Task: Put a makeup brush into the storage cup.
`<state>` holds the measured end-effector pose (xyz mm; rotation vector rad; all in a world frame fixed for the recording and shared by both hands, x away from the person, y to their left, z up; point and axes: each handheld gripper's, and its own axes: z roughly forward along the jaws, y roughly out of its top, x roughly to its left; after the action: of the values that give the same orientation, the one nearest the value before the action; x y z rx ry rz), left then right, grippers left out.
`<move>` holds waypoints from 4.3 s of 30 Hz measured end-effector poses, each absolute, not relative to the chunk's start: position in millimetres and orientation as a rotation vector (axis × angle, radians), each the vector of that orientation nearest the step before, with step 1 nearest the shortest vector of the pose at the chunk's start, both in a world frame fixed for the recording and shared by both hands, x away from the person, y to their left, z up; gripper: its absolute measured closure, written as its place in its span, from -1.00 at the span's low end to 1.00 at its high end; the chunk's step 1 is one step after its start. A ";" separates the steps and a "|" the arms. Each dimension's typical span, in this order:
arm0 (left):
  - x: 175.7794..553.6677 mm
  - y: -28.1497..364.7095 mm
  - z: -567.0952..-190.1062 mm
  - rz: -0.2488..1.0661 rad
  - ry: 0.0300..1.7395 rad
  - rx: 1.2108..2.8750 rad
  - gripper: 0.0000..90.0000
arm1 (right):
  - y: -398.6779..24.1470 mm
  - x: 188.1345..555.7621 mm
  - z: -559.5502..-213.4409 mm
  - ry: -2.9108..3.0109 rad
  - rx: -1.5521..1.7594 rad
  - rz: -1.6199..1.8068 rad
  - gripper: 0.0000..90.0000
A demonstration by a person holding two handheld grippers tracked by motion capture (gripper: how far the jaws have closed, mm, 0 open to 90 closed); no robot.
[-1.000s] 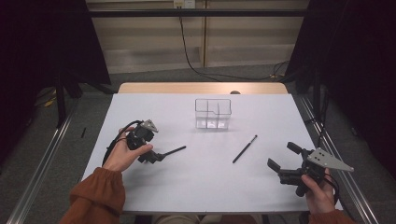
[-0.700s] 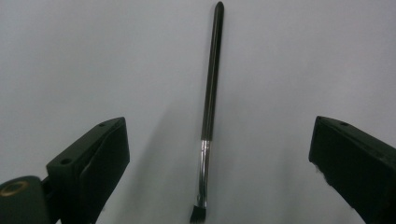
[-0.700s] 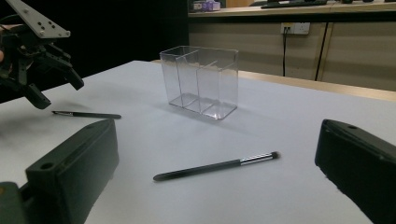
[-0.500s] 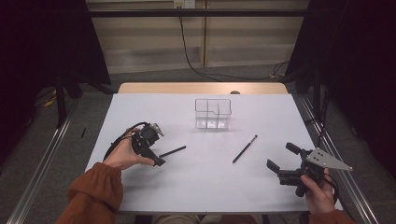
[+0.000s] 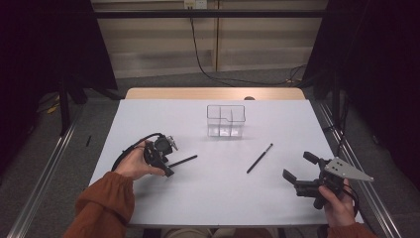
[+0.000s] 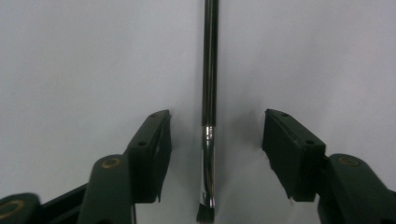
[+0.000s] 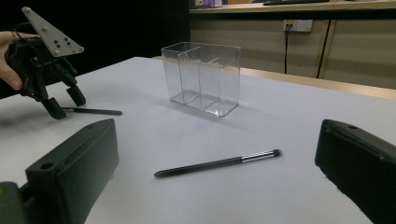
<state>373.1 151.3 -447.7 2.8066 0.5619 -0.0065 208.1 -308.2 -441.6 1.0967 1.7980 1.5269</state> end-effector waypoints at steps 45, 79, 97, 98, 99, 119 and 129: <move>383.2 152.9 -439.9 -0.092 0.706 2.782 0.87 | -307.5 207.8 -441.8 1.803 1.102 1.521 -1.00; 355.4 195.8 -406.2 0.134 0.785 2.095 0.87 | -308.5 207.5 -441.6 1.797 1.100 1.526 -1.00; 335.6 191.1 -403.3 0.144 0.710 1.951 0.87 | -308.4 205.9 -441.0 1.791 1.100 1.523 -1.00; 334.6 190.5 -402.8 0.130 0.700 1.947 0.87 | -308.5 205.8 -441.0 1.790 1.101 1.524 -1.00; 331.8 188.6 -401.3 0.119 0.684 1.941 0.87 | -308.6 206.1 -441.0 1.792 1.102 1.523 -1.00; 313.8 154.3 -394.4 0.030 0.529 1.962 0.87 | -306.8 205.8 -440.3 1.805 1.063 1.546 -1.00; 308.9 137.6 -395.3 -0.001 0.485 1.998 0.87 | -302.4 205.5 -439.3 1.817 1.035 1.552 -1.00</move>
<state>308.9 137.6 -395.3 1.9976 0.4848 -0.0012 205.5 -302.4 -439.3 1.0351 1.8170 1.5518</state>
